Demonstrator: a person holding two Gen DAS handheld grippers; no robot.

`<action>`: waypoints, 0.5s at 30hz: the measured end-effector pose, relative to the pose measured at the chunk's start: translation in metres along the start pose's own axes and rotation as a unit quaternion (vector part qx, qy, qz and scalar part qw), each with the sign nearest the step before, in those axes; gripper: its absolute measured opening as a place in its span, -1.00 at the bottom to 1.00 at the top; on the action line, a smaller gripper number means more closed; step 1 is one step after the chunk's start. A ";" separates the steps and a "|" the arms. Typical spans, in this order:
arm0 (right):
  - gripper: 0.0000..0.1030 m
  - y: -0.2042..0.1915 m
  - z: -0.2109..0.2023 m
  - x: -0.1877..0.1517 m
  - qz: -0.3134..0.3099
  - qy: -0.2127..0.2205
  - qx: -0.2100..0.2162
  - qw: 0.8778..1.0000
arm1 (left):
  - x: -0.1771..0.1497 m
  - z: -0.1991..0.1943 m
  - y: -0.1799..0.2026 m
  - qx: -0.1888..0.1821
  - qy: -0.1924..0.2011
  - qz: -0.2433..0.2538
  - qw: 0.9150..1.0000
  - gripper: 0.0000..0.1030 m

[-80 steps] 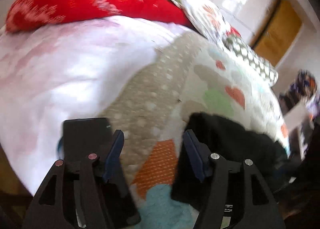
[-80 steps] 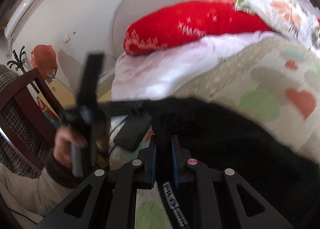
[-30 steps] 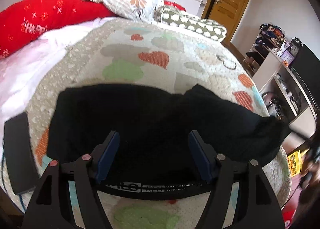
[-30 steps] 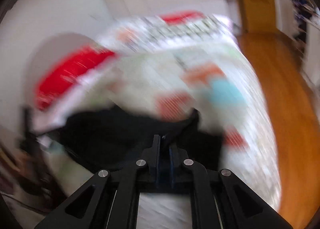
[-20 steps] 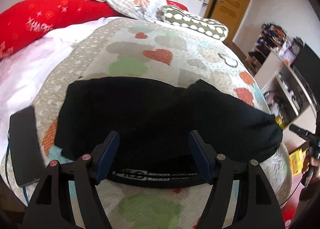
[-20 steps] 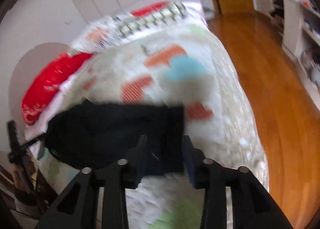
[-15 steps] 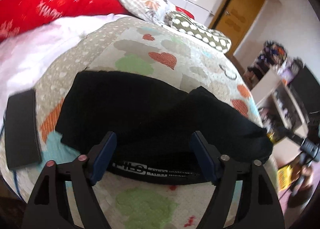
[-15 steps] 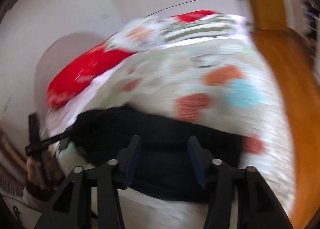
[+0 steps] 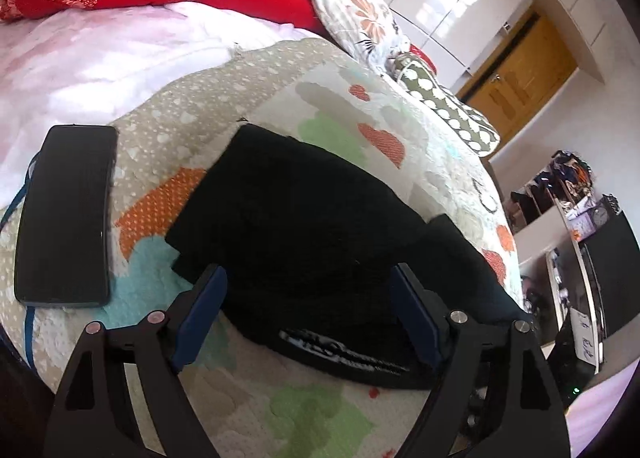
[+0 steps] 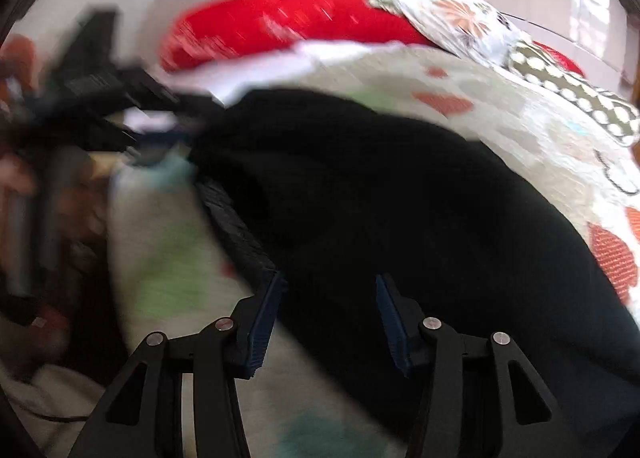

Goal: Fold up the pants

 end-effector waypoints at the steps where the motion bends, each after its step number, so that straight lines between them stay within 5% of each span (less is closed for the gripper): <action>1: -0.58 0.004 0.004 0.000 0.018 0.001 0.004 1.000 | 0.002 0.004 -0.003 0.006 -0.001 -0.002 1.000 0.62; 2: -0.89 0.010 0.004 0.004 0.052 0.003 0.025 0.998 | 0.002 0.007 -0.006 0.012 -0.005 -0.004 1.000 0.62; 3: -0.93 0.015 0.002 0.005 0.078 0.000 0.045 0.996 | 0.003 0.008 -0.007 0.012 -0.007 -0.005 1.000 0.62; 9: -0.94 0.002 -0.042 -0.006 0.039 -0.001 0.088 0.995 | 0.009 -0.008 -0.005 0.006 0.012 0.006 1.000 0.62; 13: -0.94 0.010 -0.017 -0.032 0.076 -0.030 0.086 0.993 | 0.005 0.001 -0.005 0.018 0.001 0.013 1.000 0.62; 15: -0.74 0.012 -0.020 -0.030 0.105 -0.036 0.112 0.988 | 0.003 0.001 0.001 0.017 -0.003 0.027 0.999 0.62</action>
Point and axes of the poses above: each gripper's, at about its wrist camera, not at the fingertips, and z roughly the way its jaws point, y to its right, x to its top, the point moved 10 cm from there along z, roughly the way its jaws point, and after that the axes turned 7 degrees about -x, right-handed, at the moved point
